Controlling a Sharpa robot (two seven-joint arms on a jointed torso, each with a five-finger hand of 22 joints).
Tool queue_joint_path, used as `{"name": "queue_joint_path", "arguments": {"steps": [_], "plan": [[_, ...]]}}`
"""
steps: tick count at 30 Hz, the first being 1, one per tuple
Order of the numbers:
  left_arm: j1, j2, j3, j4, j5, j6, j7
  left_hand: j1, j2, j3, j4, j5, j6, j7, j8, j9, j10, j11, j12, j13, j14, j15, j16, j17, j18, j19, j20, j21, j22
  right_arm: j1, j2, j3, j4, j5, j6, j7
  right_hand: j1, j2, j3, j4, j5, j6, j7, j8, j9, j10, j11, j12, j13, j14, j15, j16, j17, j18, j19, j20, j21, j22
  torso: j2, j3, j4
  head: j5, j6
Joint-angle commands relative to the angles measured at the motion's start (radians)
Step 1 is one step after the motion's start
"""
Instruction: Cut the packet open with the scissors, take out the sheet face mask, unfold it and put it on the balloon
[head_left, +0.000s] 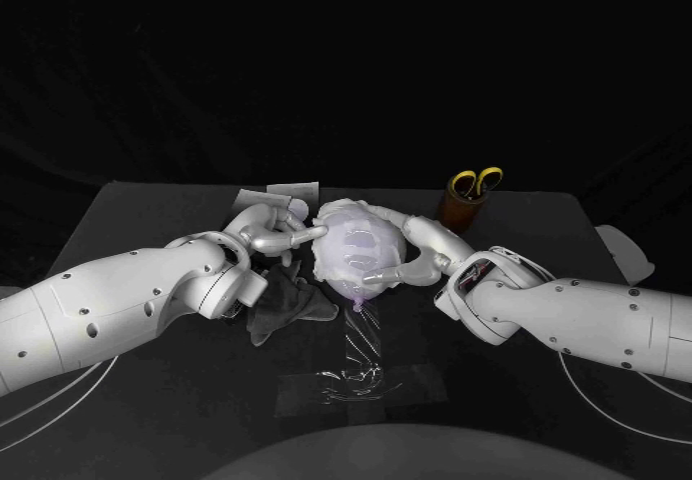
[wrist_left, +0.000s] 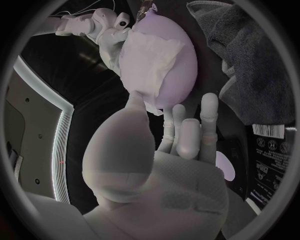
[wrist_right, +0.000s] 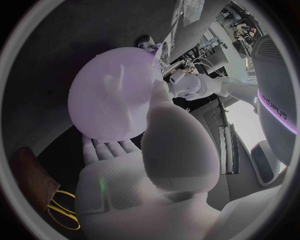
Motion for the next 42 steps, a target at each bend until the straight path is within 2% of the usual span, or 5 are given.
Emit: {"name": "queue_joint_path", "arguments": {"steps": [1,9,17,33,42], "plan": [[0.0,0.008,0.001,0.004,-0.018,0.011,-0.015,0.0,0.014,0.0,0.005,-0.004,-0.008,-0.013,0.041,0.021,-0.001,-0.011,0.034,0.012,0.021,-0.009,0.011,0.034,-0.004,0.02,-0.007,0.034,0.036,-0.008,0.001,-0.006,0.001,-0.003,0.05,-0.017,0.0,0.01,0.007,-0.001,-0.004,0.008,0.156,0.003,0.001,0.002,0.001,0.002,0.001,-0.007,0.001,-0.001,-0.001,-0.015,0.007,0.003,0.004,0.0,0.0,-0.0002,-0.0002,-0.001,0.0],[0.0,0.014,0.001,0.003,-0.041,0.013,-0.045,0.028,0.018,0.006,0.004,-0.004,-0.006,-0.027,0.093,0.046,0.05,-0.024,0.094,0.082,0.05,-0.02,0.023,0.081,-0.012,0.051,-0.015,0.078,0.084,-0.008,0.001,-0.006,0.001,-0.003,0.05,-0.017,0.0,0.01,0.007,-0.001,-0.004,0.008,0.156,0.003,0.001,0.002,0.001,0.002,0.001,-0.007,0.001,-0.001,-0.001,-0.015,0.007,0.003,0.004,0.0,0.0,0.0,0.0,-0.003,-0.003],[0.0,0.015,0.001,-0.009,-0.067,0.005,-0.103,0.15,0.091,0.045,-0.002,-0.004,0.001,-0.047,0.129,0.061,0.123,-0.044,0.146,0.167,0.086,-0.037,0.033,0.142,-0.024,0.1,-0.026,0.134,0.146,-0.008,0.001,-0.006,0.001,-0.003,0.05,-0.018,0.0,0.01,0.007,-0.001,-0.004,0.008,0.156,0.003,0.001,0.002,0.001,0.002,0.001,-0.007,0.001,-0.001,-0.001,-0.015,0.007,0.003,0.004,0.0,-0.001,0.0002,0.0,-0.005,-0.005],[0.0,0.015,0.001,-0.032,-0.099,-0.02,-0.161,0.289,0.177,0.101,-0.004,-0.004,0.021,-0.071,0.112,0.044,0.167,-0.067,0.157,0.199,0.117,-0.059,0.036,0.192,-0.034,0.141,-0.043,0.177,0.194,-0.008,0.002,-0.006,0.0,-0.003,0.05,-0.017,0.0,0.01,0.007,-0.001,-0.004,0.008,0.156,0.003,0.001,0.002,0.001,0.002,0.001,-0.007,0.001,-0.001,-0.001,-0.015,0.007,0.003,0.004,0.0,0.0,-0.0002,0.0005,-0.007,-0.006],[0.0,0.007,0.001,-0.031,-0.127,-0.046,-0.164,0.41,0.172,0.181,-0.003,-0.003,0.042,-0.072,0.08,0.02,0.186,-0.072,0.148,0.203,0.133,-0.067,0.037,0.215,-0.041,0.166,-0.055,0.203,0.223,-0.009,0.002,-0.006,0.0,-0.003,0.049,-0.016,0.0,0.01,0.007,-0.001,-0.004,0.008,0.156,0.003,0.001,0.002,0.001,0.002,0.001,-0.007,0.001,-0.001,-0.001,-0.015,0.007,0.003,0.004,0.0,0.0,-0.0004,0.0002,-0.007,-0.005]]}}
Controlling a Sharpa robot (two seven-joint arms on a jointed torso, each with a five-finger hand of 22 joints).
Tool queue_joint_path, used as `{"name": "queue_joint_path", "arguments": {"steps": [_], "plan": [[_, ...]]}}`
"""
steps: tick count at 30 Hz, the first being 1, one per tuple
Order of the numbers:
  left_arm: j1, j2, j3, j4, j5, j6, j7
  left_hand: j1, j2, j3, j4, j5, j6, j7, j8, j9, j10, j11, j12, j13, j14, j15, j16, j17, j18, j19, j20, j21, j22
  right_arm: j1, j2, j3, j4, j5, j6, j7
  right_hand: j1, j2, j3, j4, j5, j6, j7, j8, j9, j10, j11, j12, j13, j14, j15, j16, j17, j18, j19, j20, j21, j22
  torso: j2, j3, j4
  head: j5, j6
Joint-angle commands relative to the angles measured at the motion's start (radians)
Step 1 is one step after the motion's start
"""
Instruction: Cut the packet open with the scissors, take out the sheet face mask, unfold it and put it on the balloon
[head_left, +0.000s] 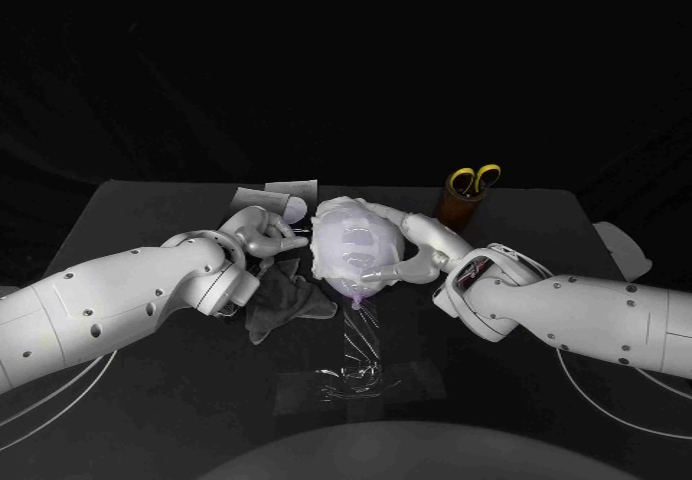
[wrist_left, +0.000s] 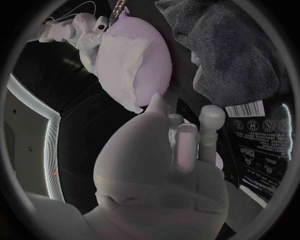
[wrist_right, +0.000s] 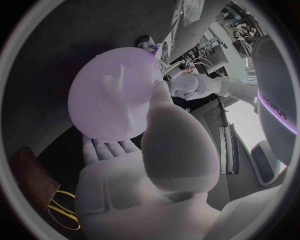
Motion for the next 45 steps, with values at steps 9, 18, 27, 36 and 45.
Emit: {"name": "queue_joint_path", "arguments": {"steps": [9,18,27,36,45], "plan": [[0.0,-0.025,0.001,0.038,0.174,-0.035,0.252,-0.117,0.021,0.104,0.003,-0.005,-0.091,0.081,-0.181,-0.097,-0.265,0.07,-0.276,-0.327,-0.321,0.069,-0.158,-0.6,0.036,-0.256,0.033,-0.24,-0.247,-0.009,0.001,-0.006,0.0,-0.004,0.05,-0.015,0.0,0.01,0.007,-0.001,-0.004,0.009,0.156,0.007,0.001,0.004,0.003,0.007,0.001,-0.007,0.001,-0.001,-0.001,-0.015,0.007,0.003,0.004,0.0,0.001,-0.0008,0.0003,-0.002,0.001],[-0.006,-0.054,-0.001,0.082,0.225,-0.04,0.428,-0.198,-0.08,0.054,0.001,-0.001,-0.147,0.165,-0.357,-0.208,-0.337,0.163,-0.53,-0.497,-0.638,0.167,-0.516,-0.893,0.014,-0.401,0.118,-0.537,-0.431,-0.01,0.002,-0.006,-0.002,-0.003,0.051,-0.015,0.0,0.013,0.009,-0.001,-0.004,0.009,0.156,0.006,0.0,0.004,0.003,0.007,0.001,-0.005,0.001,-0.001,-0.001,-0.015,0.009,0.002,0.004,0.0,0.0,0.0002,0.0004,0.001,0.0],[-0.034,-0.056,-0.012,0.084,0.161,-0.021,0.37,-0.241,-0.167,-0.122,0.007,-0.001,-0.157,0.199,-0.388,-0.242,-0.349,0.198,-0.604,-0.569,-0.723,0.204,-0.603,-0.947,0.026,-0.412,0.169,-0.695,-0.547,-0.011,0.002,-0.006,-0.003,-0.001,0.052,-0.015,0.0,0.013,0.009,-0.001,-0.004,0.009,0.156,0.006,0.0,0.004,0.003,0.007,0.001,-0.005,0.001,-0.001,-0.001,-0.015,0.009,0.002,0.004,0.0,0.0,-0.0004,-0.001,0.005,-0.001],[-0.055,-0.041,-0.015,0.065,0.072,0.0,0.271,-0.212,-0.169,-0.162,0.006,-0.002,-0.127,0.181,-0.339,-0.233,-0.3,0.18,-0.563,-0.571,-0.677,0.185,-0.517,-0.921,0.045,-0.339,0.171,-0.697,-0.561,-0.011,0.0,-0.006,-0.002,-0.001,0.052,-0.016,0.0,0.013,0.009,-0.001,-0.004,0.009,0.156,0.006,0.0,0.004,0.003,0.007,0.001,-0.005,0.001,-0.001,-0.001,-0.015,0.009,0.002,0.004,0.0,0.0,0.0002,-0.0002,0.005,-0.004],[-0.058,-0.031,-0.015,0.064,0.031,0.005,0.213,-0.237,-0.16,-0.178,0.0,-0.001,-0.096,0.142,-0.198,-0.19,-0.233,0.139,-0.434,-0.526,-0.606,0.144,-0.3,-0.841,0.045,-0.219,0.123,-0.595,-0.501,-0.012,0.0,-0.006,-0.001,0.0,0.052,-0.015,0.0,0.013,0.009,-0.001,-0.004,0.009,0.156,0.006,0.0,0.004,0.003,0.007,0.001,-0.005,0.001,-0.001,-0.001,-0.015,0.009,0.002,0.004,0.0,0.0,0.0001,-0.0008,0.006,-0.004]]}}
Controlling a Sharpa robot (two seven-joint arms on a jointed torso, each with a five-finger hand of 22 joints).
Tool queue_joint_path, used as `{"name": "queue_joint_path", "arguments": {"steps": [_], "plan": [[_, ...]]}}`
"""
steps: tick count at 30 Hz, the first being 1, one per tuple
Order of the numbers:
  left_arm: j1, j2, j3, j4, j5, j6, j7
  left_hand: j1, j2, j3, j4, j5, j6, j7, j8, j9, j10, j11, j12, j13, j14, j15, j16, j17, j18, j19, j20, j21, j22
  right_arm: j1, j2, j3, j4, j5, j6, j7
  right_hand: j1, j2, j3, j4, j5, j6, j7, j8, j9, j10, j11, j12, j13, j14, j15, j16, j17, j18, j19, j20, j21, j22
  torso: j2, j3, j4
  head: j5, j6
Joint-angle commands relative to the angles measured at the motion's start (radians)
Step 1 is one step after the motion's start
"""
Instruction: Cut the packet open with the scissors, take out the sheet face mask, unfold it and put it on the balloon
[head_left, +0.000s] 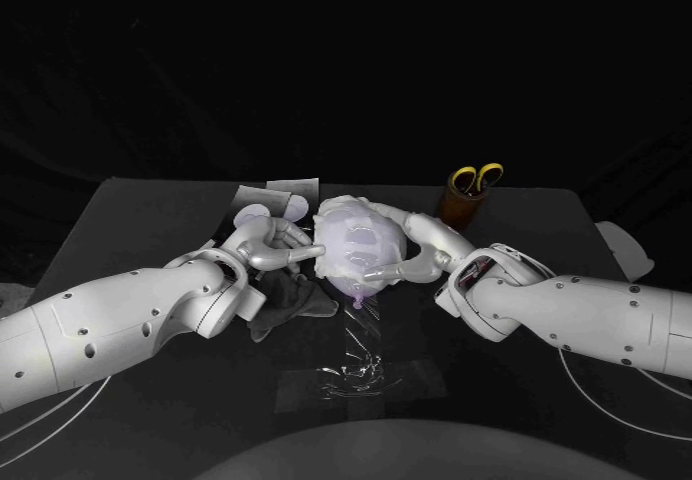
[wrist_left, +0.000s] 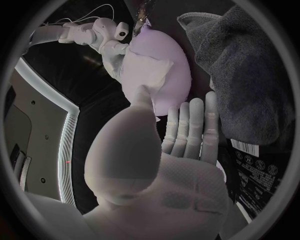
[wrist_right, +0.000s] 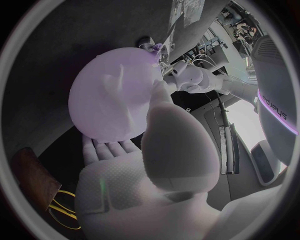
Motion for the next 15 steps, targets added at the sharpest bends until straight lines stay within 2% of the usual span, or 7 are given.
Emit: {"name": "queue_joint_path", "arguments": {"steps": [1,5,6,8,9,12,15], "plan": [[-0.001,0.006,0.001,0.003,-0.05,0.019,-0.054,-0.007,0.001,-0.007,-0.003,-0.001,0.006,0.032,0.043,0.015,0.014,-0.01,0.038,0.017,0.02,-0.01,0.059,0.021,0.011,0.023,-0.013,0.036,0.025,-0.008,0.002,-0.007,0.001,-0.002,0.052,-0.016,0.0,0.013,0.006,0.002,-0.004,0.007,0.153,0.004,0.001,0.002,0.001,0.005,0.001,-0.005,0.001,-0.001,-0.001,-0.015,0.005,-0.001,0.004,0.0,0.0,0.0001,-0.0003,0.0,0.0],[-0.001,0.01,0.001,0.004,-0.058,0.015,-0.065,-0.017,0.014,-0.012,0.0,-0.006,0.01,0.014,0.095,0.034,0.028,-0.022,0.086,0.039,0.092,-0.027,0.169,0.063,0.009,0.072,-0.031,0.11,0.073,-0.009,0.002,-0.007,0.001,-0.001,0.053,-0.016,0.0,0.013,0.006,0.002,-0.004,0.007,0.153,0.004,0.001,0.002,0.001,0.005,0.001,-0.005,0.001,-0.001,-0.001,-0.015,0.005,-0.001,0.004,0.0,0.001,0.0001,-0.0001,0.001,-0.002],[-0.001,0.01,0.001,0.004,-0.061,0.013,-0.067,0.004,0.015,-0.01,0.007,-0.004,0.011,0.01,0.12,0.043,0.032,-0.035,0.109,0.049,0.189,-0.033,0.234,0.2,0.012,0.091,-0.042,0.152,0.102,-0.009,0.002,-0.007,0.001,-0.001,0.053,-0.016,0.0,0.013,0.006,0.002,-0.004,0.007,0.153,0.004,0.001,0.002,0.001,0.005,0.001,-0.005,0.001,-0.001,-0.001,-0.015,0.005,-0.001,0.004,0.0,0.001,0.0001,-0.0001,0.001,-0.002],[-0.002,0.011,0.001,0.004,-0.064,0.011,-0.07,0.01,0.022,-0.012,0.009,-0.006,0.005,0.002,0.142,0.05,0.029,-0.035,0.127,0.058,0.231,-0.042,0.271,0.269,0.01,0.093,-0.051,0.191,0.131,-0.009,0.002,-0.007,0.002,-0.001,0.053,-0.016,0.0,0.013,0.006,0.002,-0.004,0.007,0.153,0.004,0.001,0.002,0.001,0.005,0.001,-0.005,0.001,-0.001,-0.001,-0.015,0.005,-0.001,0.004,0.0,0.0,0.0001,0.0001,0.0,-0.003],[-0.002,0.013,0.001,0.004,-0.068,0.007,-0.074,0.025,0.033,-0.008,0.001,-0.003,0.008,0.001,0.157,0.055,0.035,-0.042,0.141,0.064,0.302,-0.045,0.297,0.386,0.01,0.093,-0.054,0.214,0.149,-0.009,0.001,-0.007,0.002,-0.001,0.053,-0.017,0.0,0.013,0.006,0.002,-0.004,0.007,0.153,0.004,0.001,0.002,0.001,0.005,0.001,-0.005,0.001,-0.001,-0.001,-0.015,0.005,-0.001,0.004,0.0,0.0,0.0001,0.0001,0.0,-0.003],[-0.002,0.015,0.001,0.004,-0.074,-0.01,-0.084,0.055,0.056,-0.005,0.0,-0.002,0.013,-0.008,0.184,0.06,0.043,-0.052,0.164,0.073,0.363,-0.053,0.327,0.481,0.01,0.086,-0.061,0.264,0.189,-0.009,0.002,-0.007,0.002,-0.001,0.053,-0.017,0.0,0.013,0.006,0.002,-0.004,0.007,0.153,0.004,0.001,0.002,0.001,0.005,0.001,-0.005,0.001,-0.001,-0.001,-0.015,0.005,-0.001,0.004,0.0,0.0,0.0002,0.0,0.001,-0.004],[-0.002,0.017,0.001,0.002,-0.073,-0.028,-0.089,0.097,0.111,0.026,-0.001,-0.002,0.038,-0.026,0.202,0.061,0.068,-0.068,0.178,0.076,0.449,-0.066,0.346,0.611,-0.004,0.142,-0.068,0.361,0.285,-0.009,0.002,-0.007,0.003,-0.001,0.053,-0.017,0.0,0.013,0.006,0.002,-0.004,0.007,0.153,0.004,0.001,0.002,0.001,0.005,0.001,-0.005,0.001,-0.001,-0.001,-0.015,0.005,-0.001,0.004,0.0,0.0,-0.0001,0.0001,0.001,-0.004]]}}
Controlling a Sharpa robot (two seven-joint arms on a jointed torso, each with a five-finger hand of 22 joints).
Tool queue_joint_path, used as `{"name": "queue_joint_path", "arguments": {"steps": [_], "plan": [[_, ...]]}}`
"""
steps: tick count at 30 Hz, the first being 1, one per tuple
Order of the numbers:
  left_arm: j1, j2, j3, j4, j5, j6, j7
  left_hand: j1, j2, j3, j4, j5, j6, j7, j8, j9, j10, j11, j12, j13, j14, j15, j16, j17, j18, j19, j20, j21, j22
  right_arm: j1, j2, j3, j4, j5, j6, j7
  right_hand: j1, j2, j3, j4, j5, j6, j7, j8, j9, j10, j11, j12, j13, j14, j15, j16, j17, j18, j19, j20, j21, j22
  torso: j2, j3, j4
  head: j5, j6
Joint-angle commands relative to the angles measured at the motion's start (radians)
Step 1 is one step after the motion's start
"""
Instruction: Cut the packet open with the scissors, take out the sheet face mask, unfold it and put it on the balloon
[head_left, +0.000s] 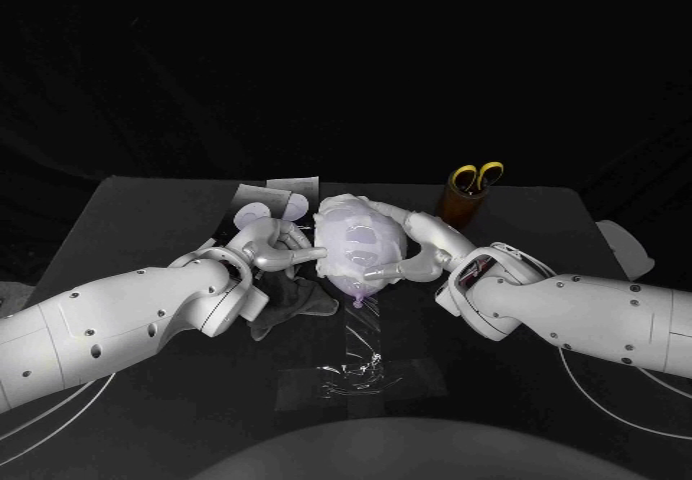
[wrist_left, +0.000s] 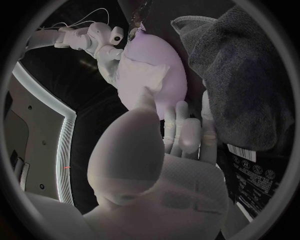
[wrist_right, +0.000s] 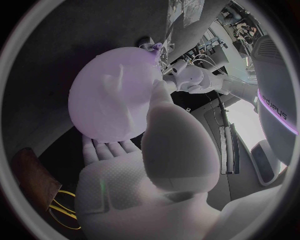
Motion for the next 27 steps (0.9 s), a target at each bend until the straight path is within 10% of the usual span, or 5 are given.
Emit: {"name": "queue_joint_path", "arguments": {"steps": [1,11,15,17,27], "plan": [[-0.001,0.005,0.0,-0.001,-0.021,-0.035,-0.032,0.046,0.052,0.035,-0.004,-0.001,0.021,-0.018,0.009,-0.002,0.021,-0.013,0.007,0.0,0.063,-0.012,0.015,0.095,-0.006,0.046,-0.007,0.076,0.075,-0.008,0.002,-0.006,0.002,-0.002,0.052,-0.016,0.0,0.013,0.006,0.002,-0.004,0.008,0.153,0.006,0.001,0.003,0.001,0.002,0.001,-0.005,0.002,-0.001,-0.001,-0.015,0.005,-0.001,0.004,0.0,0.0,-0.0002,0.0001,0.0,-0.001],[-0.001,0.005,0.001,-0.016,-0.02,-0.108,-0.075,0.198,0.12,0.217,0.004,0.001,0.085,-0.059,-0.057,-0.066,0.072,-0.058,-0.046,-0.034,0.155,-0.058,0.023,0.214,-0.031,0.114,-0.048,0.245,0.24,-0.008,0.002,-0.006,0.002,-0.002,0.052,-0.017,0.0,0.013,0.006,0.002,-0.004,0.008,0.153,0.006,0.001,0.003,0.001,0.002,0.001,-0.005,0.002,-0.001,-0.001,-0.015,0.005,-0.001,0.004,0.0,0.0,-0.0004,0.0002,-0.002,-0.001],[-0.001,0.002,0.001,-0.02,-0.02,-0.132,-0.091,0.175,0.062,0.38,0.004,0.0,0.094,-0.052,-0.071,-0.084,0.09,-0.055,-0.059,-0.041,0.17,-0.057,0.021,0.23,-0.036,0.118,-0.054,0.282,0.277,-0.008,0.002,-0.006,0.002,-0.002,0.052,-0.017,0.0,0.013,0.006,0.002,-0.004,0.008,0.153,0.006,0.001,0.003,0.001,0.002,0.001,-0.005,0.002,-0.001,-0.001,-0.015,0.005,-0.001,0.004,0.0,0.0,-0.0007,0.0004,-0.002,-0.002],[-0.001,-0.001,0.002,-0.021,-0.02,-0.142,-0.097,0.064,-0.071,0.684,0.014,0.001,0.095,-0.039,-0.04,-0.081,0.107,-0.056,-0.05,-0.033,0.179,-0.052,0.017,0.237,-0.037,0.111,-0.052,0.311,0.305,-0.008,0.001,-0.006,0.002,-0.002,0.052,-0.017,0.0,0.013,0.006,0.002,-0.004,0.008,0.153,0.006,0.001,0.003,0.001,0.002,0.001,-0.005,0.002,-0.001,-0.001,-0.015,0.005,-0.001,0.004,0.0,0.0,-0.0006,0.0004,-0.004,-0.001],[-0.002,-0.027,0.004,0.009,0.063,-0.09,0.047,-0.037,-0.16,0.889,-0.016,-0.001,0.075,-0.042,-0.001,-0.071,0.066,-0.042,-0.03,-0.015,0.121,-0.044,0.006,0.131,-0.017,0.012,-0.042,0.25,0.234,-0.008,0.0,-0.006,0.001,-0.002,0.052,-0.017,0.0,0.017,0.008,0.001,-0.004,0.008,0.153,0.006,0.001,0.004,0.001,0.003,0.001,-0.005,0.001,-0.001,-0.002,-0.015,0.006,-0.001,0.004,-0.001,0.0,-0.0016,0.001,-0.007,0.003]]}}
